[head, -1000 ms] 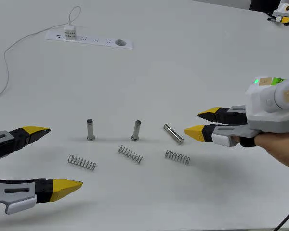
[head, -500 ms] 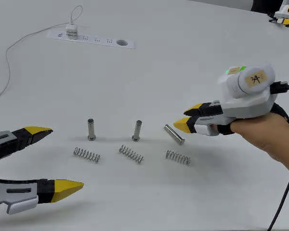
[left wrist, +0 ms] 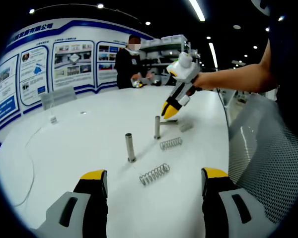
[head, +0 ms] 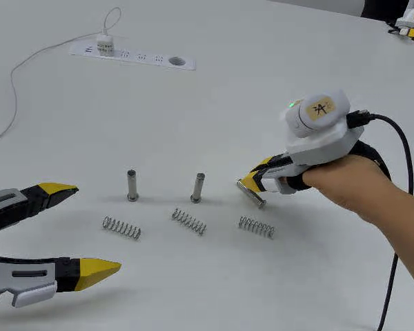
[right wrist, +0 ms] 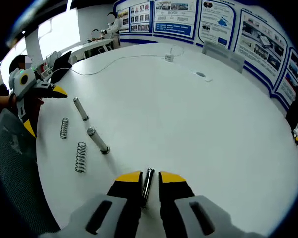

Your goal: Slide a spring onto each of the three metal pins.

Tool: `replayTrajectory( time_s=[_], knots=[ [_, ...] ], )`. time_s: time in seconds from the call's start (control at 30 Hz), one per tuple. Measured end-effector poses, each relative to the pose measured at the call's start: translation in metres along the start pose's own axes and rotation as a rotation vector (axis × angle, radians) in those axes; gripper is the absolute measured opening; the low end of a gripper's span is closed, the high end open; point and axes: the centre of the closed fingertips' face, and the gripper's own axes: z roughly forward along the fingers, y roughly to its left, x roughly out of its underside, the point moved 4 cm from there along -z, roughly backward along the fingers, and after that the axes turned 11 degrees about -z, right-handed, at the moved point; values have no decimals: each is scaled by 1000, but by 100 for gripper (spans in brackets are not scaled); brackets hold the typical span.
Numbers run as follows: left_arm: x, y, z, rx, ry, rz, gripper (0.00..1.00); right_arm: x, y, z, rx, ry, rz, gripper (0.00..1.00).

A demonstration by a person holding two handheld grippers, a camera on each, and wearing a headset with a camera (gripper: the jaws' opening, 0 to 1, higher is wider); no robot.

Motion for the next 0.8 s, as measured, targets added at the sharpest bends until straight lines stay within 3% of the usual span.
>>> replayTrajectory(
  time_s=[0.27, 0.8],
  knots=[
    [0, 1, -1, -2, 2, 1, 78, 3, 0, 10, 3, 58, 27, 11],
    [1, 1, -2, -6, 4, 0, 77, 8, 3, 16, -20, 93, 78, 10]
  ],
)
